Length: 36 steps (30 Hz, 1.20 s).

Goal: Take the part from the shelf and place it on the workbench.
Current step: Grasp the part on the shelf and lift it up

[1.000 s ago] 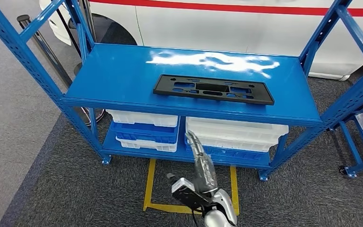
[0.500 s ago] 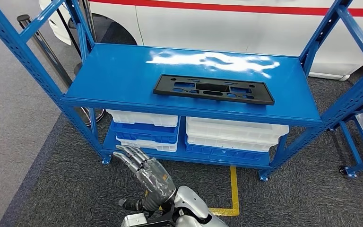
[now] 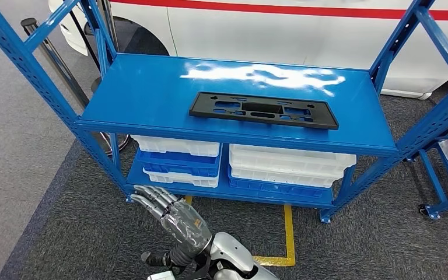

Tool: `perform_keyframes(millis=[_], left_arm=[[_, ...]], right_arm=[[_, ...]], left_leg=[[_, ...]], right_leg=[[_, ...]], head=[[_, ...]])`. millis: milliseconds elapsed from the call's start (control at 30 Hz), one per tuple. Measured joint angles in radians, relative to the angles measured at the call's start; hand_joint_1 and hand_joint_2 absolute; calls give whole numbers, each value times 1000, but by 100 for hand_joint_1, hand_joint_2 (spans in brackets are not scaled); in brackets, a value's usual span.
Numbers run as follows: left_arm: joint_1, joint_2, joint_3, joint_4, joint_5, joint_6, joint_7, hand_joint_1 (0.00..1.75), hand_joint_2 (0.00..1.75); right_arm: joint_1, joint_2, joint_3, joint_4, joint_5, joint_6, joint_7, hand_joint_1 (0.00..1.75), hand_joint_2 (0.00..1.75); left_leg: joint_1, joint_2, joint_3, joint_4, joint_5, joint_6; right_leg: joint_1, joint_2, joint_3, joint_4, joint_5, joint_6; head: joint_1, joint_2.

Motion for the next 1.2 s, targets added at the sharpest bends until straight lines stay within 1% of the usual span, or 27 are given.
perform_keyframes(millis=[167,300,467,567,667,733,767,800,833,867,933,967,1000,1033,1067,1100,1133,1167,1200], left_arm=[[0,0,0,0,1,-4,-1,0,0],[0,1,0,1,10,-23,-4,0,0],[0,3,1,1,16,-35,-5,0,0],[1,7,4,2,22,-36,-4,0,0],[3,10,8,3,26,-38,-1,0,0],[4,11,9,3,27,-39,0,0,0],[5,11,10,3,27,-39,0,0,0],[5,10,10,4,27,-39,1,0,0],[5,10,10,4,27,-40,1,0,0],[6,10,10,4,27,-41,2,0,0],[8,10,10,4,27,-43,2,0,0],[9,10,10,4,27,-44,2,0,0],[11,10,10,4,27,-46,2,0,0],[12,10,10,5,26,-48,2,0,0],[13,10,10,5,26,-50,2,0,0],[13,10,10,6,26,-51,2,0,0],[13,10,10,6,25,-52,2,0,0],[11,10,10,6,24,-52,2,0,0],[10,10,10,7,23,-52,2,0,0]], right_arm=[[-1,0,2,0,2,-2,0,0,175],[4,-3,5,1,6,-23,-1,0,175],[25,-12,1,7,-1,-71,-9,0,175],[51,-17,-23,7,-1,-135,-1,0,175],[83,-34,-67,3,1,-190,4,0,175],[100,-48,-88,-1,1,-197,0,0,175],[106,-54,-96,-2,1,-198,-2,0,175],[112,-58,-102,-5,2,-198,-4,0,175],[116,-61,-109,-7,3,-199,-5,0,175],[121,-63,-116,-10,4,-199,-6,0,175],[132,-67,-129,-14,7,-199,-7,0,175],[139,-70,-135,-14,8,-199,-7,0,175],[145,-73,-141,-15,10,-199,-7,0,175],[150,-76,-147,-16,11,-199,-7,0,175],[154,-77,-152,-18,13,-199,-8,0,175],[157,-78,-158,-19,14,-199,-8,0,175],[159,-79,-163,-21,15,-198,-10,0,175],[162,-80,-167,-22,16,-198,-11,0,175],[165,-80,-171,-23,17,-197,-13,0,175]], left_leg=[[0,0,0,0,0,0],[0,0,0,0,0,0],[-1,0,0,2,0,0],[-3,0,-1,3,-1,2],[-6,0,-2,4,-3,7],[-5,1,-3,-2,-2,14],[-3,3,2,-9,-1,19],[0,5,8,-15,-1,25],[4,8,16,-21,0,29],[5,11,23,-23,-1,31],[6,16,27,-23,-5,31],[6,18,30,-23,-8,29],[7,19,36,-23,-13,26],[9,20,44,-23,-19,22],[11,21,55,-23,-27,18],[14,22,65,-24,-35,12],[15,23,72,-25,-42,6],[15,24,77,-27,-48,-2],[15,26,81,-28,-52,-9]], right_leg=[[0,0,0,0,0,0],[0,0,0,0,0,0],[-2,0,0,-2,0,0],[-4,0,0,-2,1,1],[-7,2,0,-5,3,6],[-7,3,0,1,10,15],[-6,1,-2,8,12,18],[-5,-5,-8,24,7,22],[-4,-13,-22,51,-8,24],[-5,-23,-48,97,-31,27],[-9,-34,-117,214,-81,33],[-12,-36,-145,254,-90,36],[-14,-38,-156,260,-78,38],[-17,-40,-149,230,-47,39],[-19,-43,-125,167,-1,38],[-18,-47,-100,107,33,37],[-15,-53,-82,53,48,32],[-11,-57,-71,23,53,25],[-6,-58,-70,16,42,17]], head=[[0,0],[0,0],[0,0],[0,0],[0,0],[0,0],[0,0],[1,0],[1,0],[2,0],[2,0],[2,0],[2,0],[2,0],[2,0],[2,0],[3,0],[2,0],[1,0]])
